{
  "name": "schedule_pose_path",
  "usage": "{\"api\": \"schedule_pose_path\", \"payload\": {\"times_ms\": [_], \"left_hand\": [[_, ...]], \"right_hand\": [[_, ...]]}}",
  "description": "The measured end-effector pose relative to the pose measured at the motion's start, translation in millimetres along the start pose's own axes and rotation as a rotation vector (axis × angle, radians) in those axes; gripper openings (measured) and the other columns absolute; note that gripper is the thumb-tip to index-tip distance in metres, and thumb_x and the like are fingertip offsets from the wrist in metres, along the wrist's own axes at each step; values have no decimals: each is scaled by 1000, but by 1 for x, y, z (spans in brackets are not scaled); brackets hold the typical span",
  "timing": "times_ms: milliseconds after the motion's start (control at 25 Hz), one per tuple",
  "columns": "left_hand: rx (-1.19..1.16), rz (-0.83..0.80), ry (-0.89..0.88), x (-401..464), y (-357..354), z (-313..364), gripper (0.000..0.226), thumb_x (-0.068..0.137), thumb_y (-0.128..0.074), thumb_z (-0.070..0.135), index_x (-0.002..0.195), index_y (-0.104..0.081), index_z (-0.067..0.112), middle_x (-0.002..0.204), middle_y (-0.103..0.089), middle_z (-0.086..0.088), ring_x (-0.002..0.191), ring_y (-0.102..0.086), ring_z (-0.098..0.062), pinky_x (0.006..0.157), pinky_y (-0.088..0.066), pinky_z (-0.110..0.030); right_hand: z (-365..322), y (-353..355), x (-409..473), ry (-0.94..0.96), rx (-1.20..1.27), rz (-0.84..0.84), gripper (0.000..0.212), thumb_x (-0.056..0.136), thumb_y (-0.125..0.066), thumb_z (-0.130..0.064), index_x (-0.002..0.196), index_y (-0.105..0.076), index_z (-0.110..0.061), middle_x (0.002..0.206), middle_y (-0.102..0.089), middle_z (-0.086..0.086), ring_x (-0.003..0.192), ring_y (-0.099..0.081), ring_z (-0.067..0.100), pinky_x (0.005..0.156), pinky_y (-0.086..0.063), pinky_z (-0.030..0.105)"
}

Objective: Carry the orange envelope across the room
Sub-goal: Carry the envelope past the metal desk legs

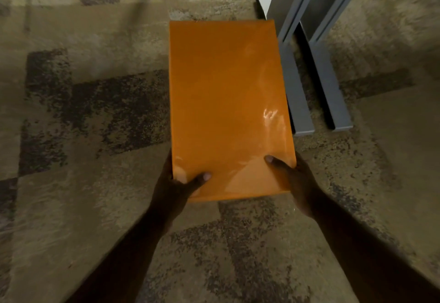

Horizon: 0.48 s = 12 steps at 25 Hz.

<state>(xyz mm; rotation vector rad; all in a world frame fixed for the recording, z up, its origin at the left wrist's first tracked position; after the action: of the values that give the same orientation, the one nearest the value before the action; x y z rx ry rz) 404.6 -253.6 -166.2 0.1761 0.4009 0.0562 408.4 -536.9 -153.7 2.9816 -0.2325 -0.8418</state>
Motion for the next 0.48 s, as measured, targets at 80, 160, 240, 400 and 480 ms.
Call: {"api": "schedule_pose_path", "payload": {"times_ms": [80,160,240,400,480], "left_hand": [[0,-14,-48,19,-11,12,104,63,-88,50,151,-34,39,140,-53,12,119,-52,-11,81,-43,-21],[-16,-13,-65,40,-22,26,105,61,-89,50,151,-36,36,140,-53,10,122,-52,-15,85,-43,-26],[-22,-31,-90,56,-32,37,107,59,-88,51,151,-36,35,139,-54,10,121,-52,-16,86,-42,-25],[-46,-52,-109,84,-53,63,89,71,-86,36,147,-40,32,124,-58,18,107,-58,-4,75,-44,-10],[-55,-71,-123,93,-63,69,81,75,-83,30,145,-41,32,120,-58,21,101,-56,5,70,-44,-4]], "right_hand": [[-17,9,21,29,2,24,71,59,-85,-54,123,-59,-39,125,-68,-2,109,-65,23,94,-52,51],[-30,16,43,45,29,15,73,63,-82,-47,130,-57,-32,126,-66,-1,109,-64,23,93,-52,49],[-40,24,58,34,32,21,80,64,-84,-46,136,-54,-29,128,-64,-2,112,-62,25,94,-50,50],[-60,42,84,42,28,48,67,65,-83,-42,126,-56,-34,114,-65,-12,104,-61,17,84,-50,41],[-66,48,96,77,46,46,42,74,-78,-31,111,-60,-38,106,-65,-14,96,-62,11,75,-50,34]]}}
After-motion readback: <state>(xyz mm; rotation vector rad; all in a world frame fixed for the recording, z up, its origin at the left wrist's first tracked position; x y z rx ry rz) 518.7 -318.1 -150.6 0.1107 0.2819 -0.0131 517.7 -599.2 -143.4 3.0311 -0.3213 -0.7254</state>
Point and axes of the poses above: each hand's wrist, its own x-axis towards the middle knuckle, its own y-axis out of the back of the hand, z = x × y, the point moved 8 cm from there along x, towards the middle knuckle
